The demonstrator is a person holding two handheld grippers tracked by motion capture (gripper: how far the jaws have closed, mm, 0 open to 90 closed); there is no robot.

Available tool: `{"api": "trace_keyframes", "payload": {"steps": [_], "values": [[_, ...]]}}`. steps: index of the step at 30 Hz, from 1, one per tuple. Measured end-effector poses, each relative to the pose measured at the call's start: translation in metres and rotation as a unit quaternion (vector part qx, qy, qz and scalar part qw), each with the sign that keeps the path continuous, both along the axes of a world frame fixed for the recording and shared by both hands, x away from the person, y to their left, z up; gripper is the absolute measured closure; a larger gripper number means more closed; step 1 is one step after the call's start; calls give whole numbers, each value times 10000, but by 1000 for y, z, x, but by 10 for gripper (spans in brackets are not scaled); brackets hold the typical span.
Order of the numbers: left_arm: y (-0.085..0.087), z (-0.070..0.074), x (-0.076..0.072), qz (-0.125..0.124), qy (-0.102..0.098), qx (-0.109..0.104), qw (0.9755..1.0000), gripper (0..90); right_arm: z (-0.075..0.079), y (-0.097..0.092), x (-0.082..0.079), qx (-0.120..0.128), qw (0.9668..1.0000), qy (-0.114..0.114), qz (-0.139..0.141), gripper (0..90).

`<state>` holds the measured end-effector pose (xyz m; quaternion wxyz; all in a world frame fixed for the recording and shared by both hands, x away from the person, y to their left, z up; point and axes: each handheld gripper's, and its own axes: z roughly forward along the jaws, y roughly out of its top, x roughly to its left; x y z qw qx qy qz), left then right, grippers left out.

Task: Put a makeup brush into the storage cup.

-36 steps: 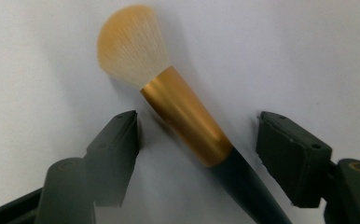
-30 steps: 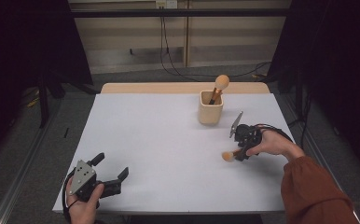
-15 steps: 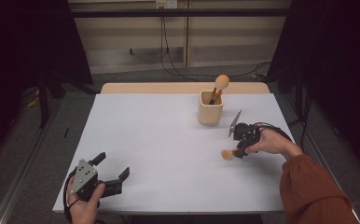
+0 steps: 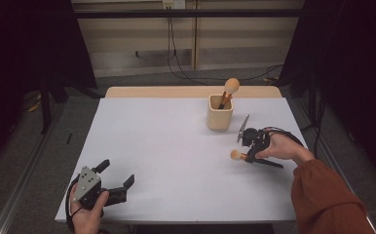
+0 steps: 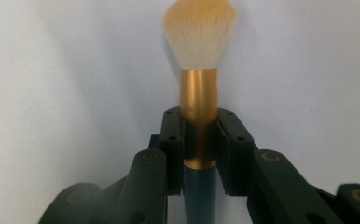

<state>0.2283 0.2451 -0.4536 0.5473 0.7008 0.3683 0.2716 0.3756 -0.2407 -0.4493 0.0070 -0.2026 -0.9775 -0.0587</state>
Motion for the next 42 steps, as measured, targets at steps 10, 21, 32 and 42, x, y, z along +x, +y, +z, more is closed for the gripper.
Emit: {"api": "trace_keyframes", "payload": {"steps": [10, 21, 32, 42], "values": [[-1, 1, -1, 23, -18, 0, 10000, 26, 2, -5, 1, 65, 9997, -97, -191, 743], [1, 1, -2, 149, -50, -26, 9999, 21, 25, -15, -2, 422, 9970, -402, -507, 743], [1, 1, -2, 136, -32, -22, 9999, 21, 42, -37, -2, 1180, 9788, -931, -1391, 742], [2, 1, -3, 167, -53, -23, 9998, 22, 48, -39, -12, 1702, 9576, -1430, -1833, 742]]}}
